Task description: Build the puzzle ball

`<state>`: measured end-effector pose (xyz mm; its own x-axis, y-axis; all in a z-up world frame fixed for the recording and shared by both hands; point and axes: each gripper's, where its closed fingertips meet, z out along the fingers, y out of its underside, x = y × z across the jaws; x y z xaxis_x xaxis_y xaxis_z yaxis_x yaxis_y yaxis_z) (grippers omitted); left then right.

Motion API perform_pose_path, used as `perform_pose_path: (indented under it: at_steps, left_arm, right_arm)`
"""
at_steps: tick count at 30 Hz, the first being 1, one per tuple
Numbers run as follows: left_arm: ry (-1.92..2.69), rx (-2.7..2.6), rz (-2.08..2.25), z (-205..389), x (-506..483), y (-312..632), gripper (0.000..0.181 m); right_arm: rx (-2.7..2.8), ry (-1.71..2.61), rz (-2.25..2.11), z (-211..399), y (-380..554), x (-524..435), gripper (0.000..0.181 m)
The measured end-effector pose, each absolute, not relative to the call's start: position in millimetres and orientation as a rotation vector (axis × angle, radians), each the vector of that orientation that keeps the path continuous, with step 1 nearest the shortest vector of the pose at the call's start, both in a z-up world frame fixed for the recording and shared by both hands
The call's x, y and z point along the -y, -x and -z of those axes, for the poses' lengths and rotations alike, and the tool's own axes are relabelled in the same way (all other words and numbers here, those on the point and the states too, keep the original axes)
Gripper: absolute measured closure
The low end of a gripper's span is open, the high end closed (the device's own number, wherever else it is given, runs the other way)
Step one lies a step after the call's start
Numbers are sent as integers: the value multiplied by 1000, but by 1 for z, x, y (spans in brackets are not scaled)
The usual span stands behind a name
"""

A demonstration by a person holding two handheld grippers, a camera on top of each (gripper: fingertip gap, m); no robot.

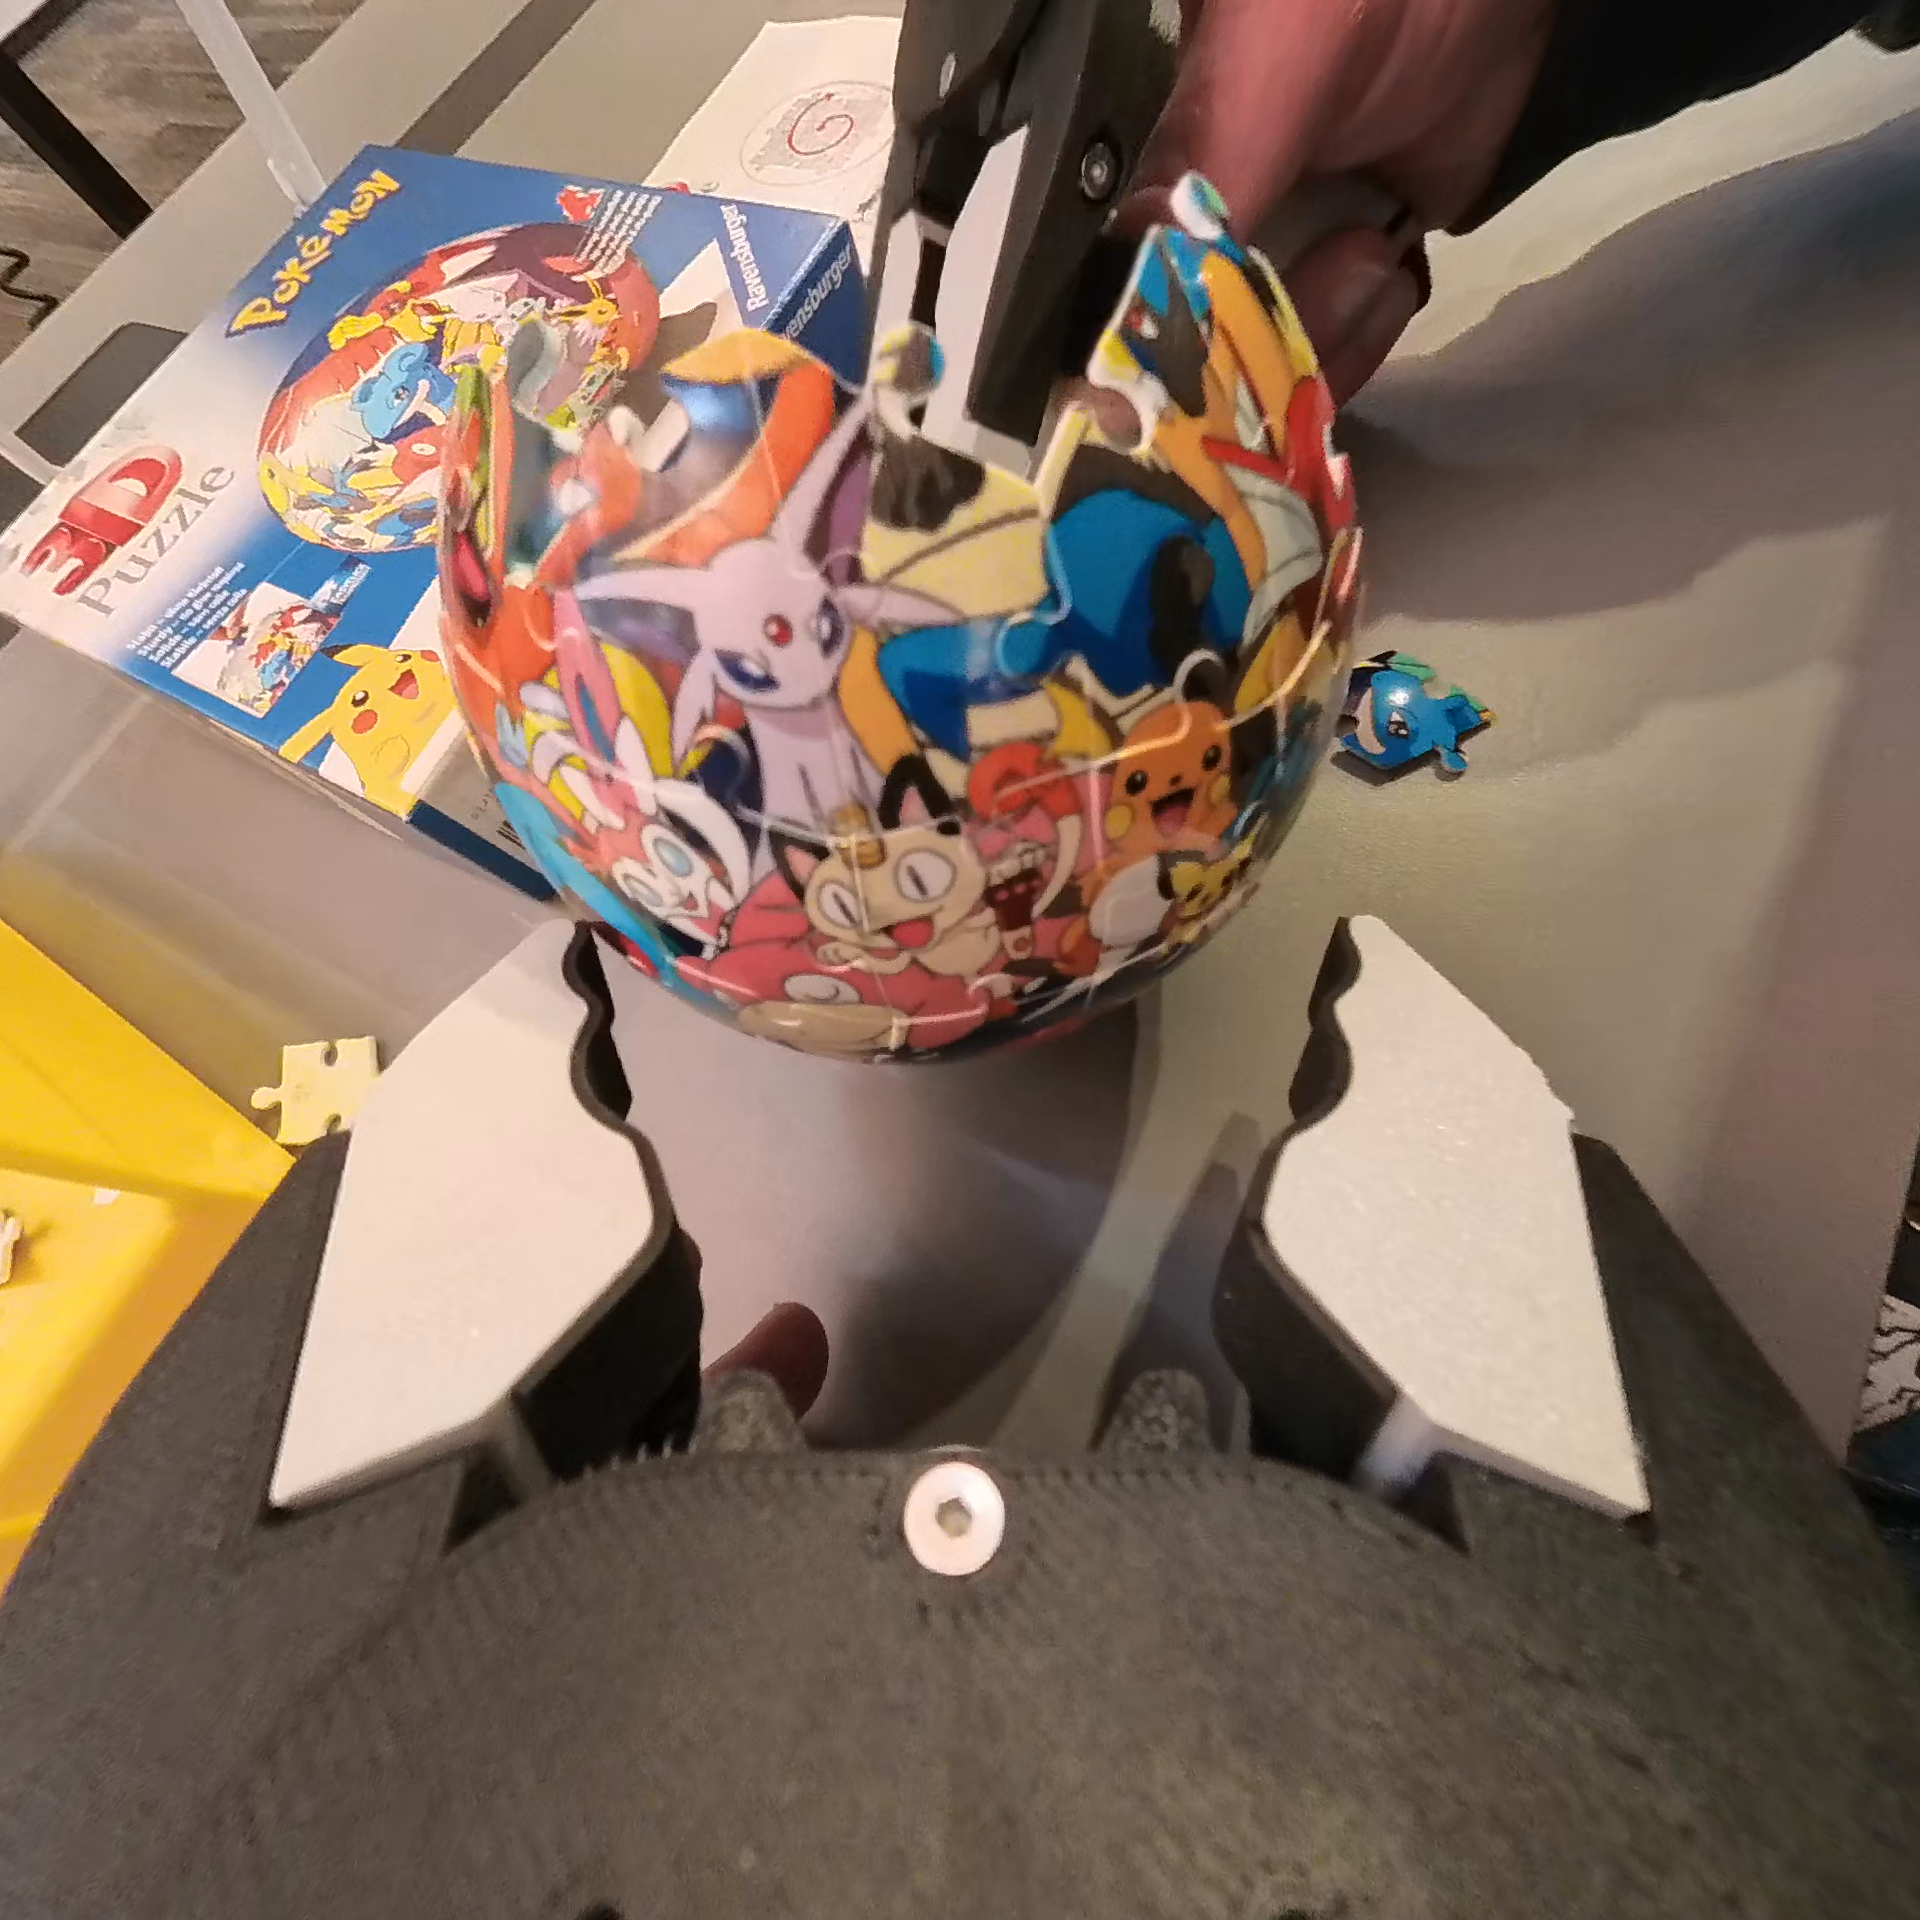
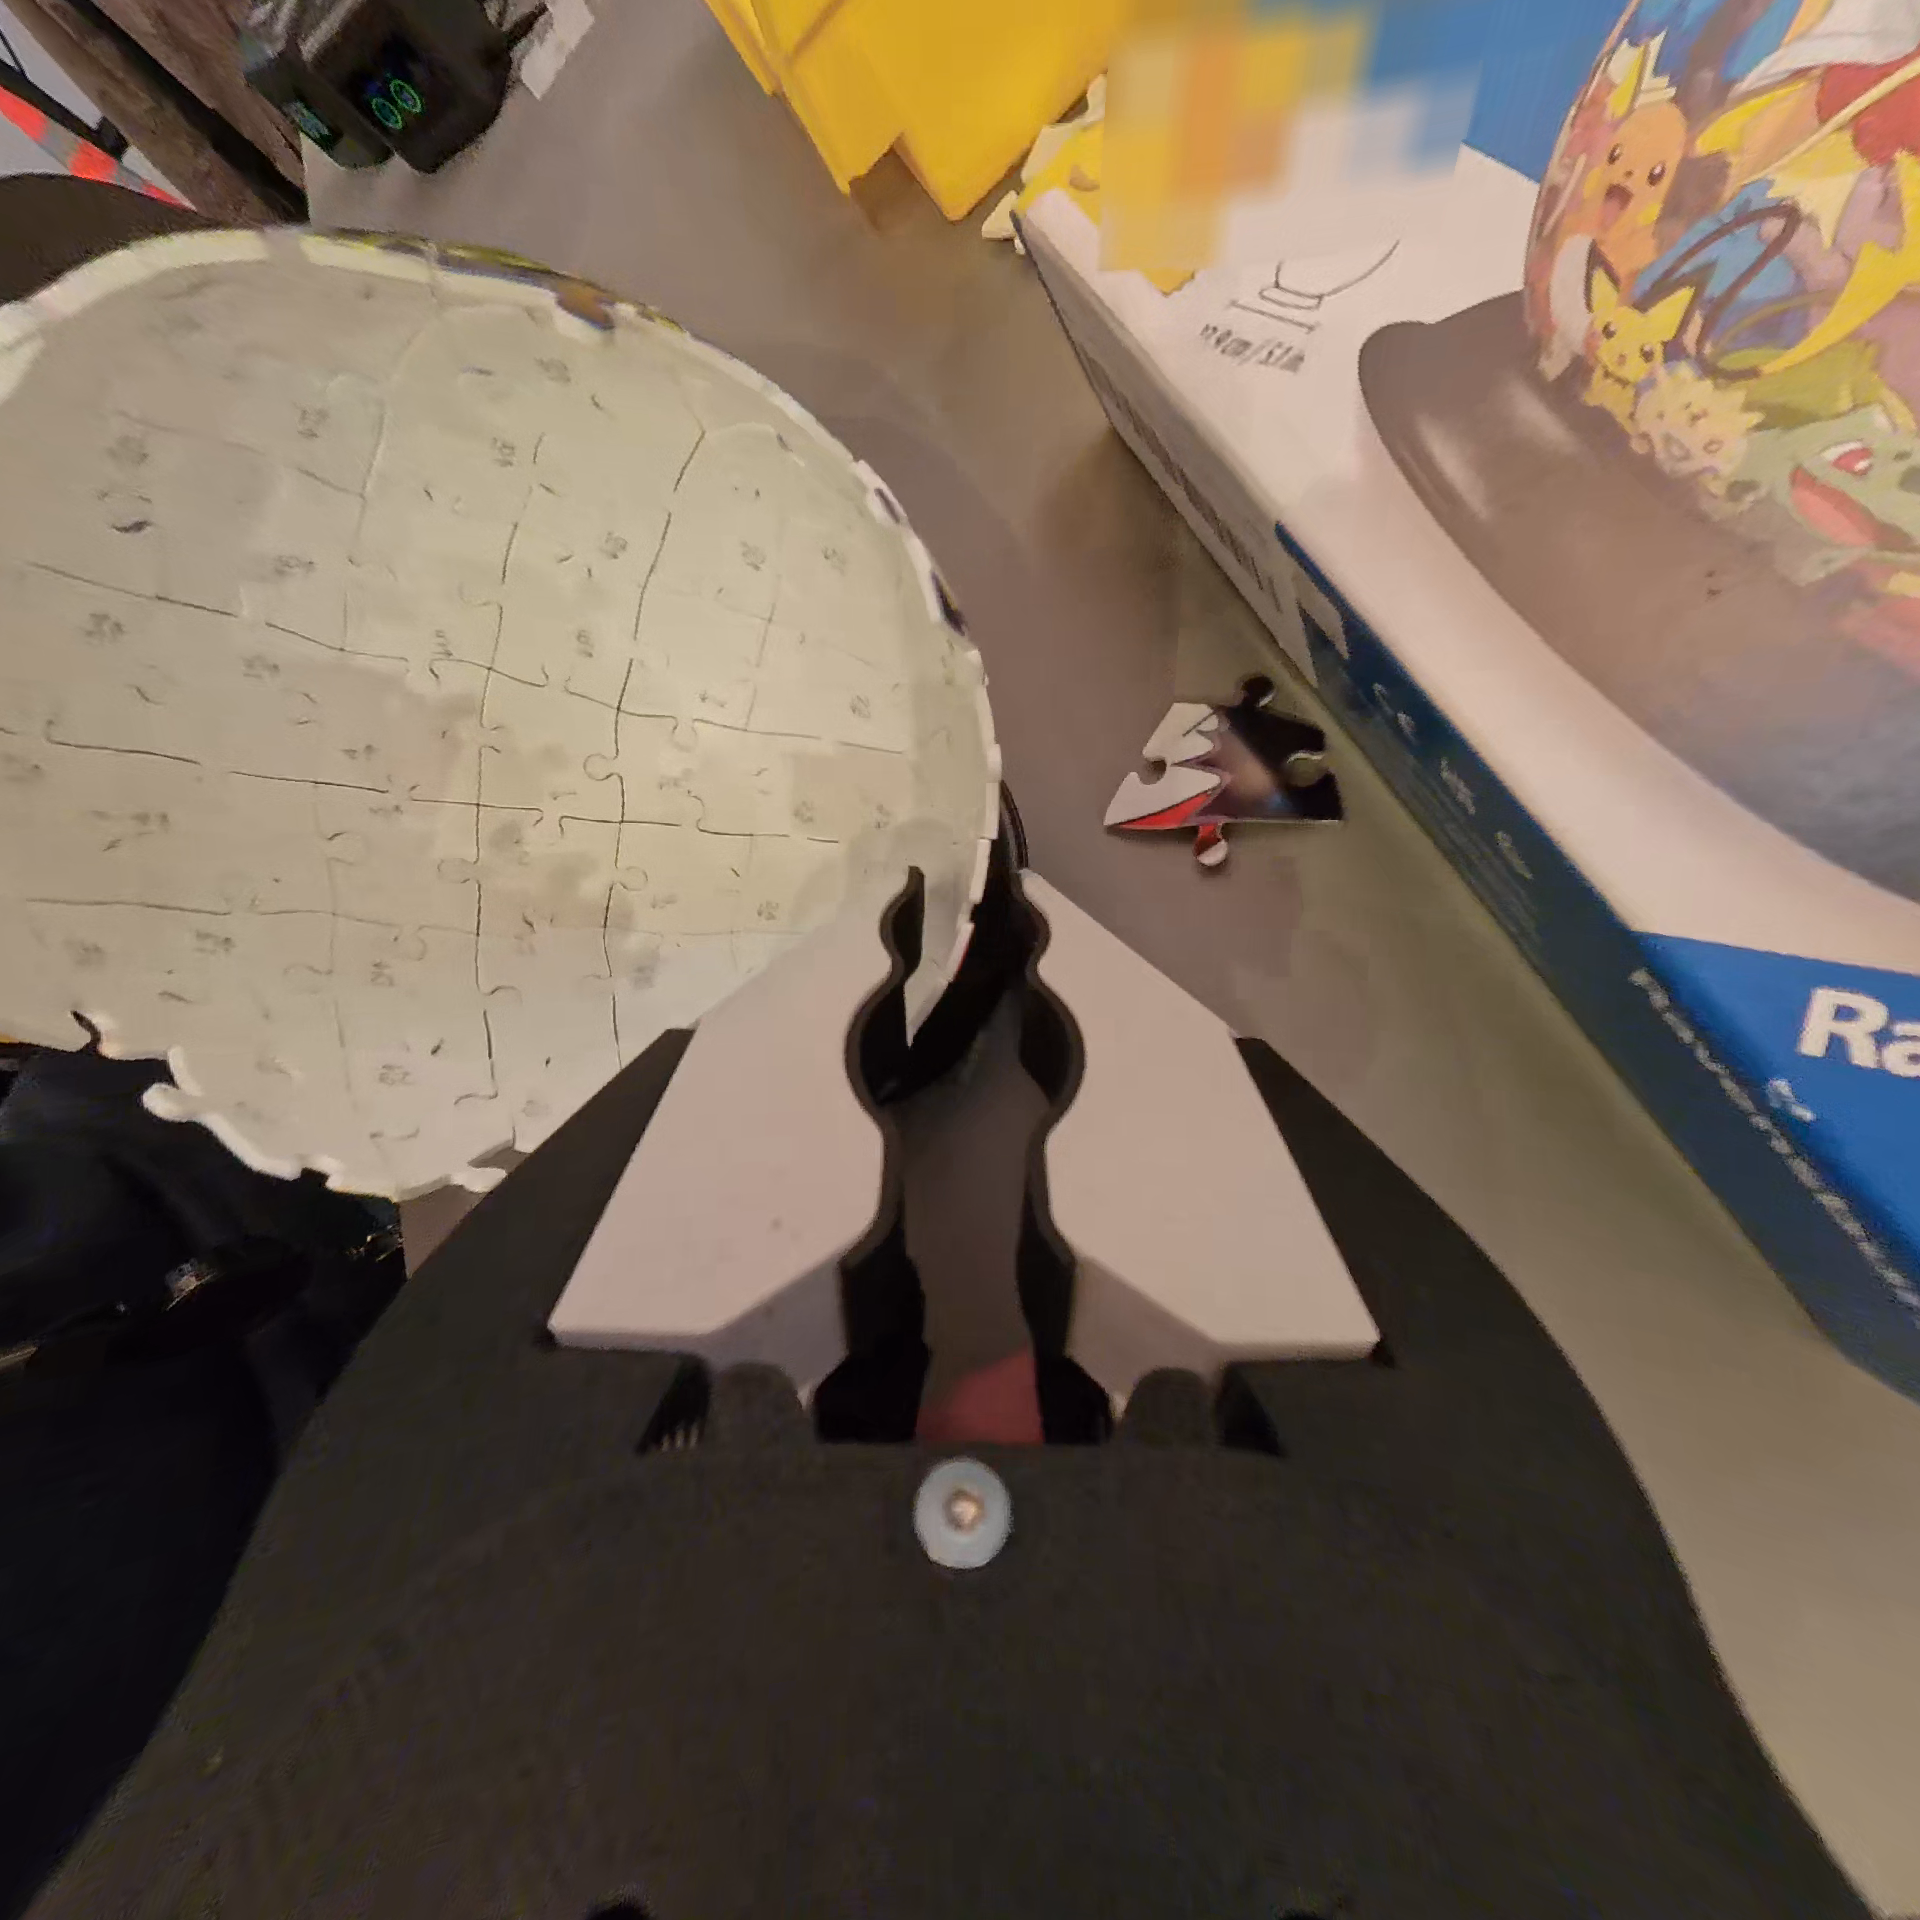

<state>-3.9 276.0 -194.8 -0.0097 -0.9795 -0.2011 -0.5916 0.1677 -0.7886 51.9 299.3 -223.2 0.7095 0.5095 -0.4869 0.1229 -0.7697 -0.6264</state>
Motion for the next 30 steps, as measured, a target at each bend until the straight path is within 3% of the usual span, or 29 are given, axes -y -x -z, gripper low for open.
perform_pose_path:
  at_steps: [3,6,12,18,25,30]
  left_arm:
    - [1517,-1689,652,195,-278,4,56]
    - [1516,-1680,656,194,-281,3,54]
    - [1499,-1695,731,195,-283,-4,37]
    - [1429,-1670,807,184,-281,-17,36]
    - [1422,-1634,830,183,-277,-19,41]
    - [1438,-1612,789,184,-277,-19,41]
  right_arm:
    - [473,2325,-929,215,-53,-301,161]
    - [508,2341,-888,217,-56,-301,174]
    - [561,2364,-894,222,-51,-298,174]
    - [643,2358,-890,222,-42,-296,173]
    - [655,2385,-920,221,-46,-291,155]
    - [515,2455,-990,217,-58,-275,161]
